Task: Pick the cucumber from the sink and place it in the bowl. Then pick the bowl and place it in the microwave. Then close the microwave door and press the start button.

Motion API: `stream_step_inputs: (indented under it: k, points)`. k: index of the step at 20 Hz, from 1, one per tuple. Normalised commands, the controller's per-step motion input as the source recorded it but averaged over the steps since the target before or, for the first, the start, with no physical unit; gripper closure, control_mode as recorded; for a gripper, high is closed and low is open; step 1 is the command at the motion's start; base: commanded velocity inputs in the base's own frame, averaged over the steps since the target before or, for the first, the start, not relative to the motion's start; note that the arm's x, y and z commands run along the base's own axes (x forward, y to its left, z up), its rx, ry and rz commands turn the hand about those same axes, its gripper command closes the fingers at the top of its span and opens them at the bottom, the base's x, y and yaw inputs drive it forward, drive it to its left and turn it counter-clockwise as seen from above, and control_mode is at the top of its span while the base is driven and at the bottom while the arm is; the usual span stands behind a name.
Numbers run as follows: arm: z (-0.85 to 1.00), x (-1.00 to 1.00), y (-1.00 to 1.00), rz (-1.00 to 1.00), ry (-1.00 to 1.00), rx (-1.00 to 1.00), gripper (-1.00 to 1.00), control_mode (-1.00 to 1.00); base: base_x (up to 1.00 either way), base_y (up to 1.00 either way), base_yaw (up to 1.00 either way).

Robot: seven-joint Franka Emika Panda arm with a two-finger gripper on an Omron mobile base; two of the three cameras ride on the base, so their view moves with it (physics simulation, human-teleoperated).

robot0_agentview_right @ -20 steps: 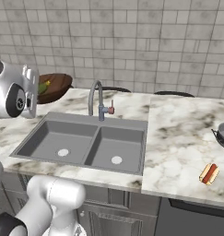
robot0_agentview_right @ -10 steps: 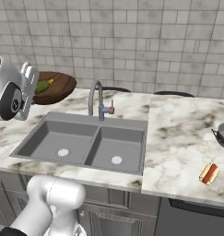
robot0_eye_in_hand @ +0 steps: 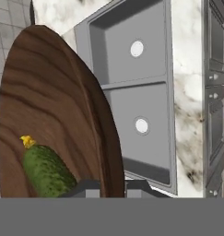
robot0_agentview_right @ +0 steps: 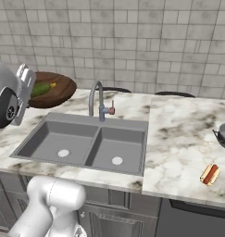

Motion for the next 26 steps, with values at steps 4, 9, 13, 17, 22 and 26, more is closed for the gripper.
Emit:
stream_step_inputs:
  k: [4,9,13,17,22,26]
  points:
    - [0.01,0.0,0.0,0.0,0.0,0.0,1.0,-1.0,0.0,0.0,0.0]
    - [0.0,0.0,0.0,0.0,0.0,0.0,1.0,1.0,0.0,0.0,0.0]
    - [0.0,0.0,0.0,0.0,0.0,0.0,1.0,1.0,-0.13,0.0,0.09]
    - [0.0,0.0,0.0,0.0,0.0,0.0,1.0,1.0,-0.48,-0.09,0.2]
    - [0.0,0.0,0.0,0.0,0.0,0.0,1.0,1.0,-0.34,0.0,0.37]
    - [0.0,0.0,0.0,0.0,0.0,0.0,1.0,1.0,-0.12,0.0,0.49]
